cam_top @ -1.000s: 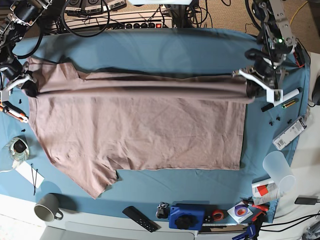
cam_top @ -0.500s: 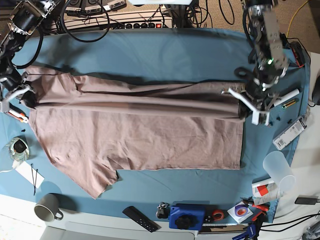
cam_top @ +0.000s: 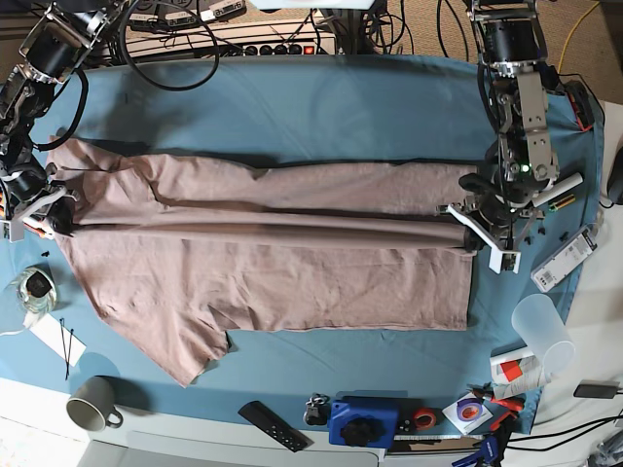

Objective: Fold the T-shirt properly
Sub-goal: 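Fold the shoulder edge over toward the hem with both grippers, then release the fold and regrasp the folded edge with both grippers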

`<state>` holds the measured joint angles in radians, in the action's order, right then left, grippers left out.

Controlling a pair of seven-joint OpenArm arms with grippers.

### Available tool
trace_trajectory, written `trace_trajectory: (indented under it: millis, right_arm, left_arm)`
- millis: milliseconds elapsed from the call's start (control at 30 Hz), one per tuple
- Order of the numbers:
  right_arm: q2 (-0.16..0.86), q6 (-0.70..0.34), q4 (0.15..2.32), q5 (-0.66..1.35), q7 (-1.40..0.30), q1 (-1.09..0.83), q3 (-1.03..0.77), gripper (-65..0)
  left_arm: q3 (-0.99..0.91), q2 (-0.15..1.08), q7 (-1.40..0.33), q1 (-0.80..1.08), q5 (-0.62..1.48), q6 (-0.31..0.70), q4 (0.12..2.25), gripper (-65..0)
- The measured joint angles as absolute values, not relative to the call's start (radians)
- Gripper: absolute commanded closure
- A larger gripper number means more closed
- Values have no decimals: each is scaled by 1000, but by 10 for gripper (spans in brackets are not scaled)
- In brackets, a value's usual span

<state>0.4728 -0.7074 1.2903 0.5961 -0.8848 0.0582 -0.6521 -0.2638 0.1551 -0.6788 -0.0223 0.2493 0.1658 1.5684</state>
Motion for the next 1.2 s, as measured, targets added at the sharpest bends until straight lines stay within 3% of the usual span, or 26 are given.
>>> trace_trajectory:
  millis: [367,600,900,1100,1200]
  right_arm:
    - [465,-705,1086,568,-826,114,-652,0]
    - [466,-707,1077,535,-810,200,-651,0]
    - [472,-669,1076,416,-715,218,-441,0]
    - [471,-636,1075,389,-680,220,-418,0]
    - [471,-636,1075,390,-680,221,-418,0]
  left_arm:
    - [-264,155,-698,-31,251,165,1557,0]
    - [-264,155,-698,-32,251,165,1557,0]
    - [-264,156,-697,-32,244,161,1557,0]
    - [-264,156,-697,-32,244,161,1557,0]
    - [-264,156,-697,-32,244,161,1557,-95]
